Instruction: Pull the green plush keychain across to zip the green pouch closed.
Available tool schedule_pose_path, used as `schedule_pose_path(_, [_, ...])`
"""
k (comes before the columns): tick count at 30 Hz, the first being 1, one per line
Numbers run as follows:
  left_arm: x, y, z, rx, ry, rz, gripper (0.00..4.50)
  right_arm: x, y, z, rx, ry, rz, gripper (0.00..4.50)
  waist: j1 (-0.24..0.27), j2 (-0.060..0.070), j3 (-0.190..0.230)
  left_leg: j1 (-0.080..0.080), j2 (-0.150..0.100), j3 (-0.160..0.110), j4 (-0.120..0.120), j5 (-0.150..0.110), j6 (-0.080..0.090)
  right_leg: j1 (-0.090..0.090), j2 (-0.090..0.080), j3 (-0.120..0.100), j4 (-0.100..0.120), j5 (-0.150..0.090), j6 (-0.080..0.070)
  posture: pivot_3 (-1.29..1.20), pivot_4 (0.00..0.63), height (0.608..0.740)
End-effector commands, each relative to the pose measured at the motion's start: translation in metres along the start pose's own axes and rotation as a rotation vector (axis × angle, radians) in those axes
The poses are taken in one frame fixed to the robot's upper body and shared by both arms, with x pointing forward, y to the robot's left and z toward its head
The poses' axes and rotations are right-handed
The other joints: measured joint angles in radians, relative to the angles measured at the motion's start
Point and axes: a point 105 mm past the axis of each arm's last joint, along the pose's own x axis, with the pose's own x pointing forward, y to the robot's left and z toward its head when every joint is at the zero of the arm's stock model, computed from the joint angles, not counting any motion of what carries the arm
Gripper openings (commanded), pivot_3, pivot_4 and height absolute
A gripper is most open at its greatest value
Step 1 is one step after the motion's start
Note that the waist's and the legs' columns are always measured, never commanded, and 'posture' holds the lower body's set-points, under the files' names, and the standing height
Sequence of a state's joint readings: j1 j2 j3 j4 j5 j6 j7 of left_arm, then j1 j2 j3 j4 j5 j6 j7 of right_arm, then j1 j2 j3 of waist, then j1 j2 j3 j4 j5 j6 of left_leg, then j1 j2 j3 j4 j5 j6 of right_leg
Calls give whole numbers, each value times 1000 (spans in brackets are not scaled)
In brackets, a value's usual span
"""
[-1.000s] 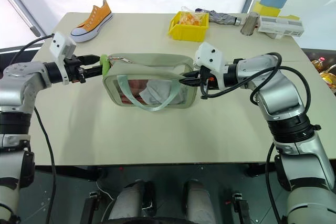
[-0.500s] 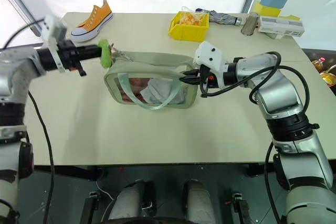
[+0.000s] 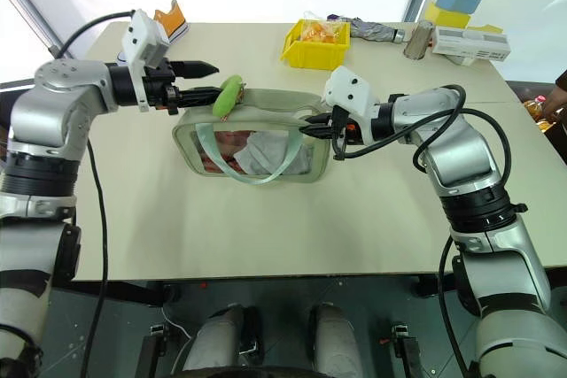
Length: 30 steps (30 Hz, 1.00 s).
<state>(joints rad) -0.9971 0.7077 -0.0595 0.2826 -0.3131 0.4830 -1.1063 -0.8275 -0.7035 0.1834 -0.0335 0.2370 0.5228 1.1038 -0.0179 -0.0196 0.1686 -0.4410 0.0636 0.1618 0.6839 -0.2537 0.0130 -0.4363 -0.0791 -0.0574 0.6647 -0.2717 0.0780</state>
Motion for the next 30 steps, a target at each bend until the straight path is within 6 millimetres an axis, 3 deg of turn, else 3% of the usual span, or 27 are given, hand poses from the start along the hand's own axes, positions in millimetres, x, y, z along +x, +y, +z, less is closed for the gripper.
schedule_pose_path(1, [-26,13,28,107,-12,67,4487,-2,-4,7,-30,-22,-18,0,-1,0,0,0,0,0,0,0,0,0,0,0,0,0,0,0,150,740])
schedule_pose_path(5, [-53,5,31,128,42,56,4487,-1,-6,6,-32,-25,-26,0,-3,0,0,-1,0,0,0,0,0,-1,0,0,0,0,0,0,150,740])
schedule_pose_path(8, [-66,-15,20,82,95,0,4487,0,-8,8,-36,-31,-25,0,-1,0,0,0,1,0,0,0,0,-1,0,0,0,0,0,0,150,740])
schedule_pose_path(13, [-62,-38,-15,31,160,-18,4487,1,-9,10,-44,-32,-18,0,1,0,0,0,2,-1,0,0,0,0,0,0,0,0,0,0,150,740])
schedule_pose_path(17, [-56,-29,-32,-33,136,83,4487,1,-8,11,-44,-31,-11,0,4,0,0,0,1,-1,0,0,0,0,0,0,0,0,0,0,150,740])
schedule_pose_path(21, [-52,-28,-36,-52,118,92,3222,1,-6,11,-40,-31,-6,0,1,0,0,0,0,-1,0,0,0,0,0,0,0,0,0,0,150,740])
schedule_pose_path(27, [-50,-33,-40,-74,114,64,221,2,-6,14,-34,-38,-5,0,2,0,0,0,1,-1,0,0,0,0,0,0,0,0,0,0,150,740])
schedule_pose_path(30, [-51,-32,-39,-84,124,64,40,3,-7,18,-30,-56,-7,0,2,0,0,0,1,-1,0,0,0,0,0,0,0,0,0,0,150,740])
